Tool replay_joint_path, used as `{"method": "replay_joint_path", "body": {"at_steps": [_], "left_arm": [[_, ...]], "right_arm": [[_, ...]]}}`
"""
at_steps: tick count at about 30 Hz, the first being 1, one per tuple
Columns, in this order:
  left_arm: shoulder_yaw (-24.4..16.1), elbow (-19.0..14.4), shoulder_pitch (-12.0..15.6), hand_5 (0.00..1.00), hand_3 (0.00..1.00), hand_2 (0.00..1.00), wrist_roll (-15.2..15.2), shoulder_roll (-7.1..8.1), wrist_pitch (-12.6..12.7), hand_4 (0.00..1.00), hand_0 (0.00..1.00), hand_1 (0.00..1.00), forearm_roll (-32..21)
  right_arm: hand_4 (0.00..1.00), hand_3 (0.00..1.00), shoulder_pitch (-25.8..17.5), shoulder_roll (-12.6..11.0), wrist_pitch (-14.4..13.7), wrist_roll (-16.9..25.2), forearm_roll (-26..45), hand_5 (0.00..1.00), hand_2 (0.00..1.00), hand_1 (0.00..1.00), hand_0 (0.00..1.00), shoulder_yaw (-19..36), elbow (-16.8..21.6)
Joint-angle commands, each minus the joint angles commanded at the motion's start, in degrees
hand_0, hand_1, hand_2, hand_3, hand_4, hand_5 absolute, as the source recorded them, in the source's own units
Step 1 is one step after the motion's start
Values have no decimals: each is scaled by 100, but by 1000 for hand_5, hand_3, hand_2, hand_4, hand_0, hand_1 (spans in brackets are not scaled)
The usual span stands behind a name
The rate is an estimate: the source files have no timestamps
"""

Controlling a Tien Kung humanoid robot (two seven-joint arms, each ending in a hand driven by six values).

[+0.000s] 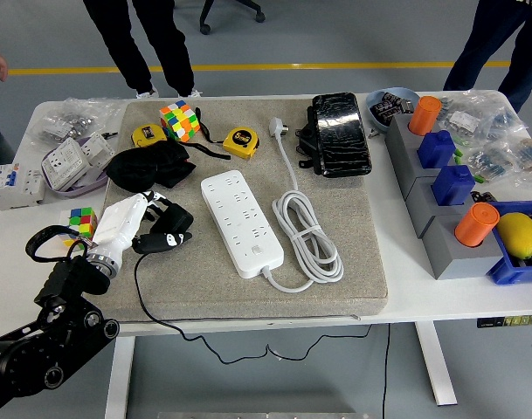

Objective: Put the plug near the board,insert it into the board,press the button,pull the plug out

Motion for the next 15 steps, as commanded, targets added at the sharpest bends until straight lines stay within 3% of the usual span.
{"method": "replay_joint_path", "body": {"at_steps": [10, 11, 15], "left_arm": [[12, -43, -5, 308, 549, 508, -17, 4, 92, 920, 366, 454, -33], [16, -46, -6, 103, 534, 461, -17, 4, 98, 814, 306, 401, -27], [37, -54, -8, 103, 534, 461, -6, 4, 83, 814, 306, 401, 52]], "right_arm": [[923, 541, 7, -7, -13, 18, -7, 486, 629, 646, 569, 27, 5], [923, 540, 7, -6, -12, 19, -8, 486, 629, 646, 569, 27, 6], [923, 540, 5, -3, -11, 21, -10, 486, 629, 646, 569, 27, 9]]}}
